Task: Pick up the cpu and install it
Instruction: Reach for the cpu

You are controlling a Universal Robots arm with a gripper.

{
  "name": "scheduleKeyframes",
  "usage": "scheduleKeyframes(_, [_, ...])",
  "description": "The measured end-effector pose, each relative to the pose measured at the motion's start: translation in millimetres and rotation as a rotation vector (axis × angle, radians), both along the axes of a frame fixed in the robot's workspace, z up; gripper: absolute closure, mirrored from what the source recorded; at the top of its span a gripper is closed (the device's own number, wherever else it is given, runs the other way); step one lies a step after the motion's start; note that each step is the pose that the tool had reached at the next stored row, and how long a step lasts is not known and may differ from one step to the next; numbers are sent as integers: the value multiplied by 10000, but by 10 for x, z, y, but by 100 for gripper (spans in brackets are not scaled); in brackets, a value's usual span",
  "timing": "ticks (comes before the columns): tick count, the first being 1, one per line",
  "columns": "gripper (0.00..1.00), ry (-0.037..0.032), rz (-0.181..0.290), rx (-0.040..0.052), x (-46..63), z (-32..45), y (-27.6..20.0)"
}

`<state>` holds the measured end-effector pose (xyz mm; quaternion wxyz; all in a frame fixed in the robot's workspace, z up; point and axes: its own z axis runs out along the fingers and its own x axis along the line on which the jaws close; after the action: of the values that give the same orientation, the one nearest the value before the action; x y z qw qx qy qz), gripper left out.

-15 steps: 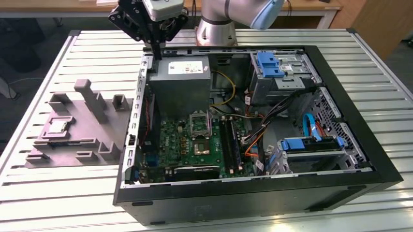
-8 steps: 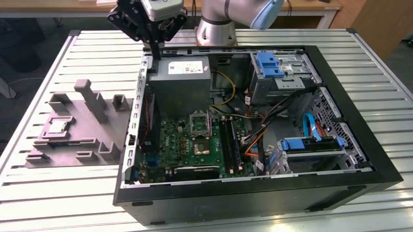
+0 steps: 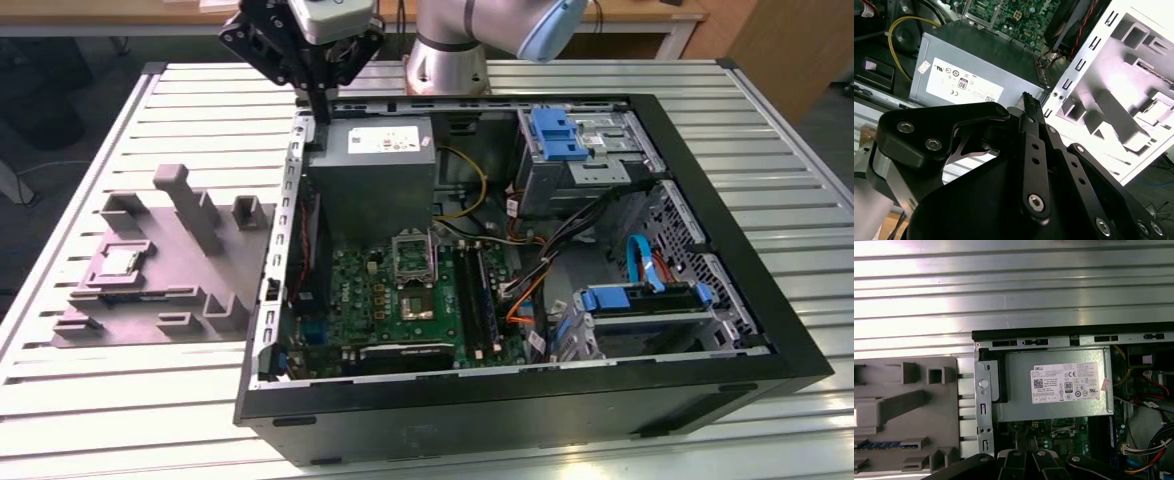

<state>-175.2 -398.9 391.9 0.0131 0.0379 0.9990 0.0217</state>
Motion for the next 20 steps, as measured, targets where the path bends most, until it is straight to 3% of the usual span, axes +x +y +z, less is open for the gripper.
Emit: scheduleKeyframes(20, [89,1,0,0,-45,0,0])
